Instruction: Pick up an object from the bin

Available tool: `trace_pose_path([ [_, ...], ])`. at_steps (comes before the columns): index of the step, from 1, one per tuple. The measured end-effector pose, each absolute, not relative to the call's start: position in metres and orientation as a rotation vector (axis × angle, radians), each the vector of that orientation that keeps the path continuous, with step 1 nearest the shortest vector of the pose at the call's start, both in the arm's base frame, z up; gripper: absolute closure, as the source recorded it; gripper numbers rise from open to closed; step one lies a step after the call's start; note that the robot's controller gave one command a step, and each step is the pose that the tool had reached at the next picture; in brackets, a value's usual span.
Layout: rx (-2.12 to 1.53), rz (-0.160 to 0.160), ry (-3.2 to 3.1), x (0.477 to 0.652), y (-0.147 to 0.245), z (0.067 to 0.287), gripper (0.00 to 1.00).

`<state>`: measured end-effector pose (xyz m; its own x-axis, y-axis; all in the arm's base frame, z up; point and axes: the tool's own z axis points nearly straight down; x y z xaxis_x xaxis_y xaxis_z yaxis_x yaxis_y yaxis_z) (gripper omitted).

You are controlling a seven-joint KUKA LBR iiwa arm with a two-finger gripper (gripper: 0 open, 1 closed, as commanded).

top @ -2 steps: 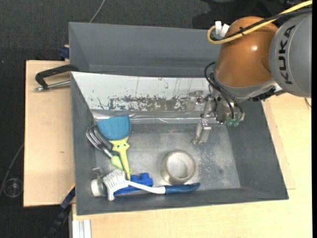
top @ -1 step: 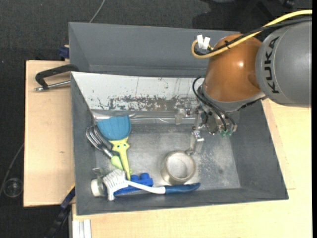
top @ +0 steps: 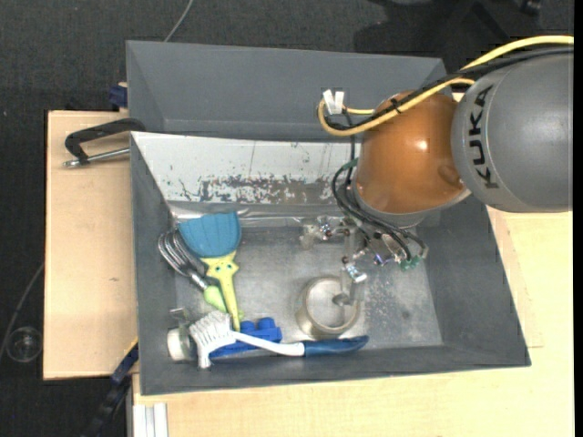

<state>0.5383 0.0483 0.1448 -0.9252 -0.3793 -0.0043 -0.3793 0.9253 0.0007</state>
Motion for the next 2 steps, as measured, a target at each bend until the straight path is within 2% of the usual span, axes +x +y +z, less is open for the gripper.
trace_pose_path([
  [1, -0.669, 0.003, 3.064, 0.531, 0.039, 0.123, 0.0],
  [2, -0.853, 0.004, 3.017, 0.53, 0.044, 0.069, 0.0],
])
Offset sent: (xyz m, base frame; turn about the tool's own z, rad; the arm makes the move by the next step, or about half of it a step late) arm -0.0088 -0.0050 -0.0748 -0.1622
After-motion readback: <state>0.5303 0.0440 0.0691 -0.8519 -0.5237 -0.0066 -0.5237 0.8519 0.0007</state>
